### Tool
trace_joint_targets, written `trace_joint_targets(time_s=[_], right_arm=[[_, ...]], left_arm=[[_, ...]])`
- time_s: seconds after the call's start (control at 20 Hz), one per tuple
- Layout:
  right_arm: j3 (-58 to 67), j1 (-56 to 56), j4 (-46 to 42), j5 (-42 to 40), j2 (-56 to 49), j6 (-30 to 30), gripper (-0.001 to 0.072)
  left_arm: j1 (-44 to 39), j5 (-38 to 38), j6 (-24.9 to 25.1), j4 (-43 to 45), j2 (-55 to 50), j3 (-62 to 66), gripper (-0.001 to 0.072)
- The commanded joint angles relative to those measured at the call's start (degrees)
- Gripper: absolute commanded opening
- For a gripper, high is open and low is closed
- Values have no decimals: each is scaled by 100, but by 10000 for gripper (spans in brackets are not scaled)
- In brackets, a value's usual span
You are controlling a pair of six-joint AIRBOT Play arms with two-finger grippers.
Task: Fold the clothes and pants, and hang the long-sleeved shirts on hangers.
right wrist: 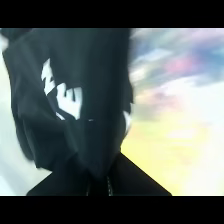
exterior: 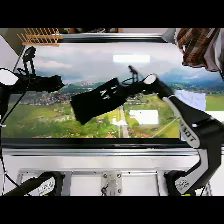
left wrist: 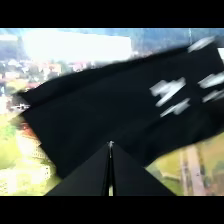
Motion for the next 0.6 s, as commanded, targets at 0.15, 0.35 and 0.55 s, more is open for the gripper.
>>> trace_joint_targets(time_s=[0.15,0.35,0.55], right_arm=[[109,-2492,-2645,87,1569,2055,11],[107,-3829,-2691,127,1991,2573,11],[103,-4151,-3366,136,2284,3327,11]], left_arm=[[-4,-111,-7,-2,2,-2,8],[-4,-114,-9,-35,2,-2,8],[-4,-114,-11,-35,2,-2,8]])
